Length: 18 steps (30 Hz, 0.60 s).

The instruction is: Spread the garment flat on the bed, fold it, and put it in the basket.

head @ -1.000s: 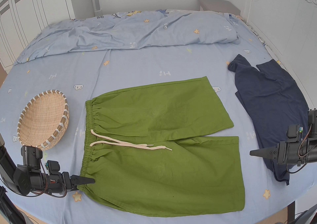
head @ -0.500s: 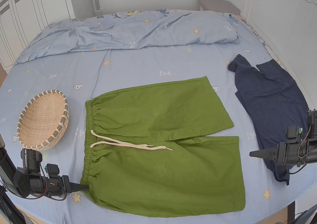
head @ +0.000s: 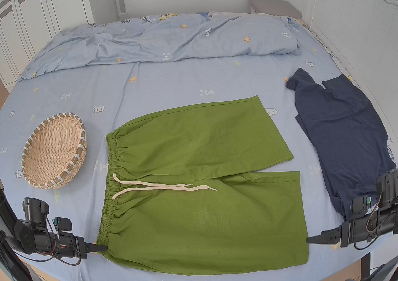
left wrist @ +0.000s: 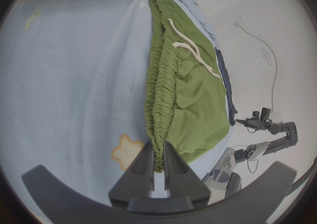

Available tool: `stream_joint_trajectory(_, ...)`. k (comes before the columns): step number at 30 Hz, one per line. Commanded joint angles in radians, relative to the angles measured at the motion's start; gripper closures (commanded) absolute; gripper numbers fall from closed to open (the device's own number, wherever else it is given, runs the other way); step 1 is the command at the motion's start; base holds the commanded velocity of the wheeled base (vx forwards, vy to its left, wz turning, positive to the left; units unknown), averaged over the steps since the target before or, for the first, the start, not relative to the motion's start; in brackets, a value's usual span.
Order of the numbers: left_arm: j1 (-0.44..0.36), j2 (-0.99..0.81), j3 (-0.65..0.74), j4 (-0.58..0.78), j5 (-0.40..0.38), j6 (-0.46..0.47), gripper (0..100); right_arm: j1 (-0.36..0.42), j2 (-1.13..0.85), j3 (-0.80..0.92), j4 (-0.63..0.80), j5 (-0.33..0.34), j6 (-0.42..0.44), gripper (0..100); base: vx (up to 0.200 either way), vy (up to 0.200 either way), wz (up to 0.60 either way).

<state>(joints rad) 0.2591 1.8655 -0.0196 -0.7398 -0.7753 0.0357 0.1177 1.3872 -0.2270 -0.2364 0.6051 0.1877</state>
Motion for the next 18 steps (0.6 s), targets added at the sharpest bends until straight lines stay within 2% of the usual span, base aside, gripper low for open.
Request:
stream_joint_trajectory(1,0.032,0.035,0.006,-0.004,0.001,0.010,100,0.010,0.019,0.098,-0.001,0.005,-0.050,0,0.000,0.000,0.00)
stream_joint_trajectory(4,0.031,0.034,0.007,-0.004,0.001,0.010,100,0.010,0.075,0.135,-0.008,0.030,-0.088,0,0.000,0.000,0.00)
stream_joint_trajectory(11,0.029,0.030,0.007,-0.004,0.001,0.010,100,0.011,0.164,0.141,-0.049,0.047,-0.088,0,0.000,0.000,0.00)
stream_joint_trajectory(15,0.029,0.026,0.007,-0.004,0.001,0.009,100,0.010,0.265,0.140,-0.118,0.047,-0.088,0,0.000,0.000,0.00)
stream_joint_trajectory(18,0.029,0.027,0.007,-0.004,0.001,0.010,100,0.017,0.391,0.163,-0.254,0.045,-0.091,0,0.000,0.000,0.00)
